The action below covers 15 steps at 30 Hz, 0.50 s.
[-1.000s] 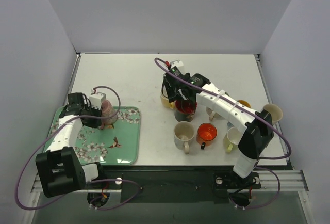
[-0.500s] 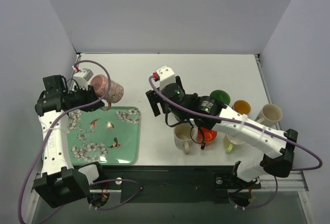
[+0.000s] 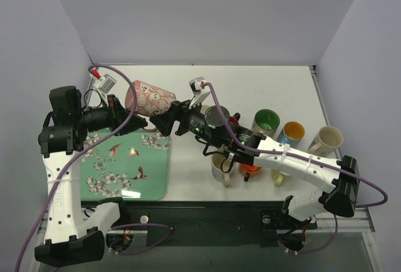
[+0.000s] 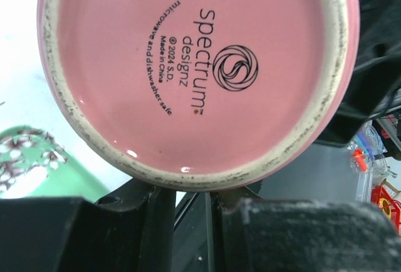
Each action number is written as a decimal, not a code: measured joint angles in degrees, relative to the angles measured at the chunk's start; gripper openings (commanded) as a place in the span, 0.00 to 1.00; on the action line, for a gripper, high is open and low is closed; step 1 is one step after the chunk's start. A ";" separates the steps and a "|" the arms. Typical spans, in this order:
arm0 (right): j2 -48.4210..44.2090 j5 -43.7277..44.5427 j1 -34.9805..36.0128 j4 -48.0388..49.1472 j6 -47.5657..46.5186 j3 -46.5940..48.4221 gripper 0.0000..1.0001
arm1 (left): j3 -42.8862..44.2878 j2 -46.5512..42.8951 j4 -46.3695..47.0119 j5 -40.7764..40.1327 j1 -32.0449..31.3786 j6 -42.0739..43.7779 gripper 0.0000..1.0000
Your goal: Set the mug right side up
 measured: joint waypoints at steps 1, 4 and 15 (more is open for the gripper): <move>0.72 -0.50 0.00 0.57 0.72 0.13 0.67 | -0.28 -0.68 1.64 0.63 -0.22 -1.73 0.00; 1.64 -2.19 -0.07 2.40 1.84 0.13 0.63 | -0.55 -1.55 4.76 1.75 -0.96 -4.94 0.00; 1.99 -8.35 -1.40 4.09 -2.43 1.03 0.00 | -3.10 3.21 5.90 1.55 -3.56 -7.43 0.29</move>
